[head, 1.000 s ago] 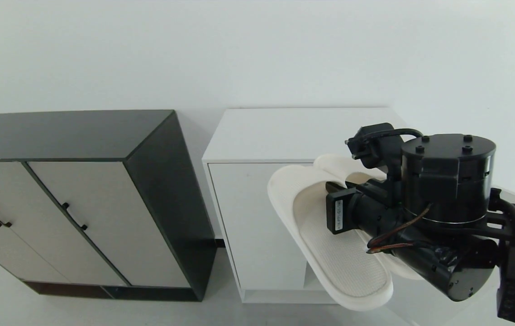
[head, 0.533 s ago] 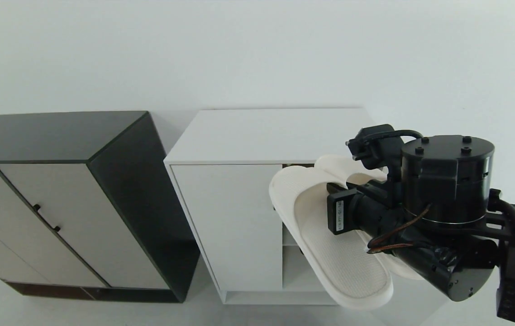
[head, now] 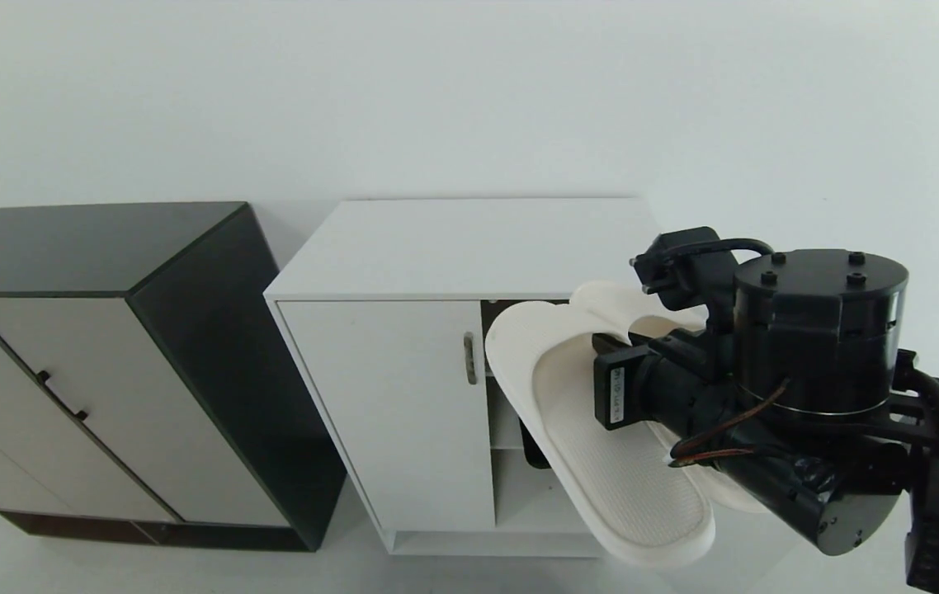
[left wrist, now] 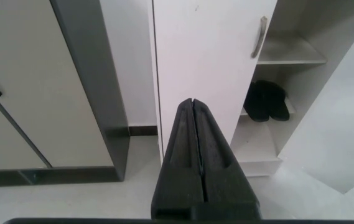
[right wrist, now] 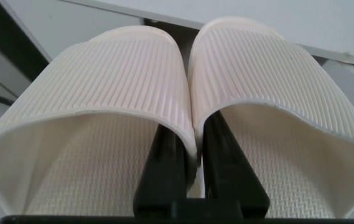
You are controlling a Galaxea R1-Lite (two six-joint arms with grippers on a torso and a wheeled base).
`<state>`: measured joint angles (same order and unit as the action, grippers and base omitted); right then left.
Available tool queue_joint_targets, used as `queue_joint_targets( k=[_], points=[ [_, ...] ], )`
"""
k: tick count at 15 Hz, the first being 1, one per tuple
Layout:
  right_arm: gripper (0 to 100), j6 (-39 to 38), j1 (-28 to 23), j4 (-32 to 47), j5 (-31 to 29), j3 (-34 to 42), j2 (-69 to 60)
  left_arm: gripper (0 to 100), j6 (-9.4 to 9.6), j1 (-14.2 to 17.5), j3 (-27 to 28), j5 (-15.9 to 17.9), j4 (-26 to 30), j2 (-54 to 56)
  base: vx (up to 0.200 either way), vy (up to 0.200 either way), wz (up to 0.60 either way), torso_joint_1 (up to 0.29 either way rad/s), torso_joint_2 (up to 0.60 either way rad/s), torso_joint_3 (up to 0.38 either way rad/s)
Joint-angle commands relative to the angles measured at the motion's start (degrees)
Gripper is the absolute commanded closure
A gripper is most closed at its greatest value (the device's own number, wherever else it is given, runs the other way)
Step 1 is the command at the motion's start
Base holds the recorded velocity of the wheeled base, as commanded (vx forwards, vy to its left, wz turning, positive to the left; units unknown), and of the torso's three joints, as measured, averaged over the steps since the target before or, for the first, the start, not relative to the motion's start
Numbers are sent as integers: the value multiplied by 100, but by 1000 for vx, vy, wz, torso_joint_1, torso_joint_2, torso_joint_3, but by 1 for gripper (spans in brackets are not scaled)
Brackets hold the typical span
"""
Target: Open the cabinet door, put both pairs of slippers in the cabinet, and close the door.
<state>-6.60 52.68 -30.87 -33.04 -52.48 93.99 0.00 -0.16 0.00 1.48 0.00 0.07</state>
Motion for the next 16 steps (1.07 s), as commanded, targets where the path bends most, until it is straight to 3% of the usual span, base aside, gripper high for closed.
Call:
queue_joint_targets(
  k=[1, 16],
  points=[
    [100, 0, -12, 2, -19, 19, 23, 100, 0, -2, 0, 2, 0, -7, 0, 0, 0, 0, 0, 0],
    [100, 97, -152, -262, -19, 229, 93, 100, -9, -2, 0, 2, 0, -7, 0, 0, 0, -6, 13, 8]
  ],
)
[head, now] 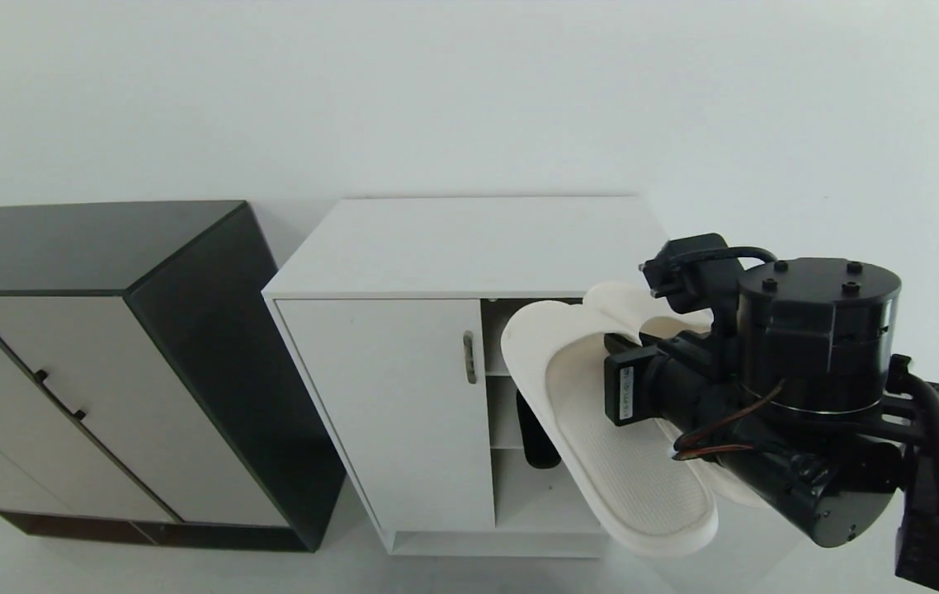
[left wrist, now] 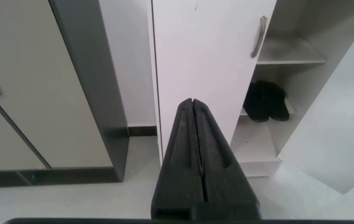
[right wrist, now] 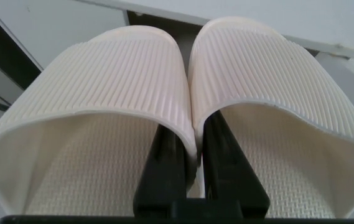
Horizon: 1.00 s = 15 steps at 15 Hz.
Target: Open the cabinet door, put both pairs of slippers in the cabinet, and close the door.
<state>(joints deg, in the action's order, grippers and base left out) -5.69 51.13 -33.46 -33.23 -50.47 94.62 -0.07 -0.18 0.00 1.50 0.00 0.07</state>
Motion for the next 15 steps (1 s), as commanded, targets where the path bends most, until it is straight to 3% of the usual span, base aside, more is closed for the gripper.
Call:
queue_joint_targets(
  k=[1, 15],
  points=[
    [100, 7, 3, -11, 1, 37, 30, 100, -1, 1, 0, -1, 0, -7, 0, 0, 0, -149, 354, 207],
    [100, 7, 3, -11, 1, 55, 30, 100, -1, 1, 0, -1, 0, -7, 0, 0, 0, -186, 499, 307]
  ],
)
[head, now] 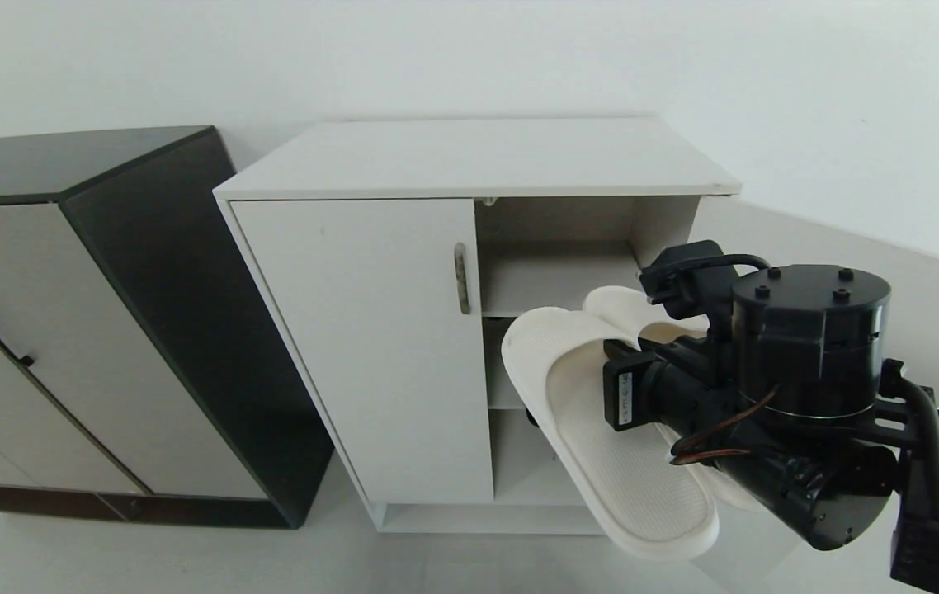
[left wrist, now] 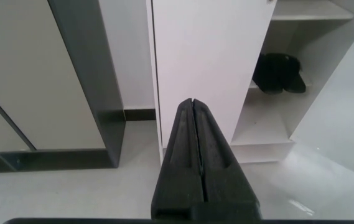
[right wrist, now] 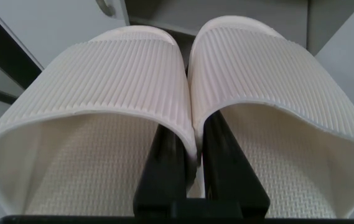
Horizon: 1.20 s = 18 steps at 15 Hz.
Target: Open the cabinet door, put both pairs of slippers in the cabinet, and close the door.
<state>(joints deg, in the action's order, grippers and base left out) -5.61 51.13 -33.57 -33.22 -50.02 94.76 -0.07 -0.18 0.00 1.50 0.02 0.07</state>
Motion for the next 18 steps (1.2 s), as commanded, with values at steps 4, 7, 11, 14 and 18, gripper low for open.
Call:
queue_joint_targets(
  k=[4, 7, 11, 14, 18],
  points=[
    [100, -2, 3, 0, 0, 27, 34, 100, -1, 1, 0, -1, -2, -7, 0, 0, 0, -126, 471, 337],
    [100, -2, 3, 0, 0, 27, 43, 100, -1, 1, 0, -1, -2, -7, 0, 0, 0, -102, 455, 369],
    [100, -2, 3, 0, 0, 36, 43, 100, -1, 1, 0, -1, -2, -7, 0, 0, 0, -60, 438, 395],
    [100, 7, 3, 0, 0, 36, 52, 100, -1, 1, 0, -1, -2, -7, 0, 0, 0, -9, 176, 170],
    [100, 42, 3, 9, 0, 45, 52, 100, -1, 1, 0, -1, -2, -7, 0, 0, 0, 0, 0, 0]
  ],
)
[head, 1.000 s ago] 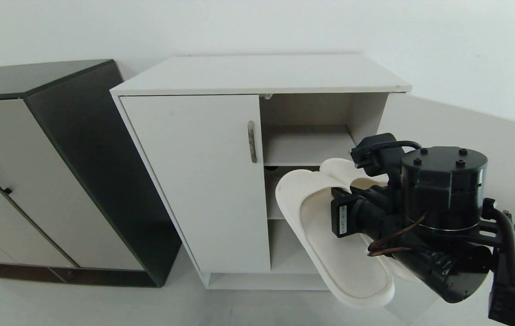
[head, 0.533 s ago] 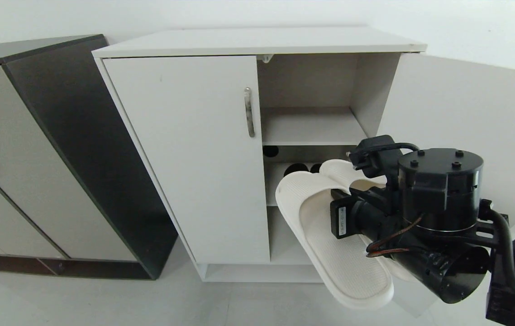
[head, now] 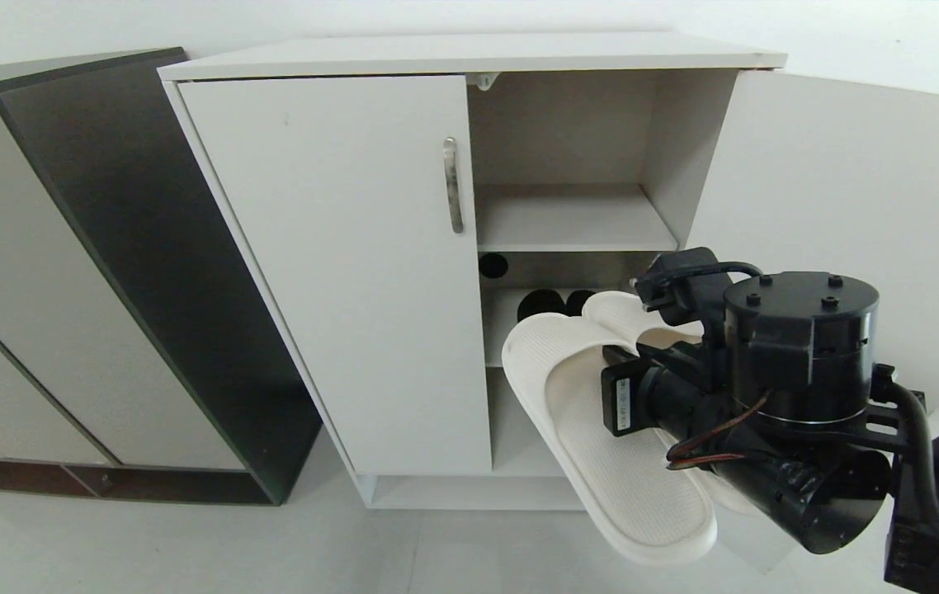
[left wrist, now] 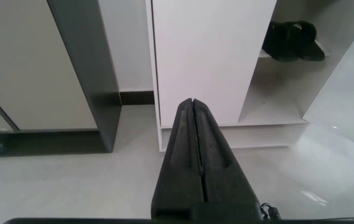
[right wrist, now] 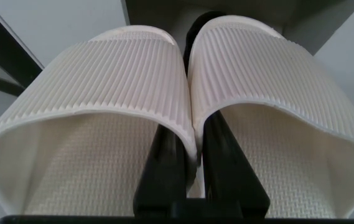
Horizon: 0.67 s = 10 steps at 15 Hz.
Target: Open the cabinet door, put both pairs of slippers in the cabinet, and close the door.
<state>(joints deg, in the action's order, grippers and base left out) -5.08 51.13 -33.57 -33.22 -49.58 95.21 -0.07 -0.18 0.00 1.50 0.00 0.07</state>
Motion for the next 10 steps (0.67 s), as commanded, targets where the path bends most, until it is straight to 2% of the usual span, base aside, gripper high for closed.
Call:
queue_joint_targets(
  k=[1, 2, 3, 10],
  points=[
    [100, 69, 3, -9, 8, 54, 6, 100, -1, 1, 0, -1, 0, -7, 0, 0, 0, 0, 0, 0],
    [100, 86, 3, -27, 17, 71, 6, 100, -1, 1, 0, -1, 0, -7, 0, 0, 0, 0, 0, 0],
    [100, 78, 3, -79, 35, 80, 6, 100, -1, 1, 0, -1, 0, -7, 0, 0, -600, 2, 7, 2],
    [100, 113, 108, -158, 35, 36, 165, 100, -1, 1, 0, -1, 0, -7, 0, 0, 0, 0, 0, 0]
  ],
)
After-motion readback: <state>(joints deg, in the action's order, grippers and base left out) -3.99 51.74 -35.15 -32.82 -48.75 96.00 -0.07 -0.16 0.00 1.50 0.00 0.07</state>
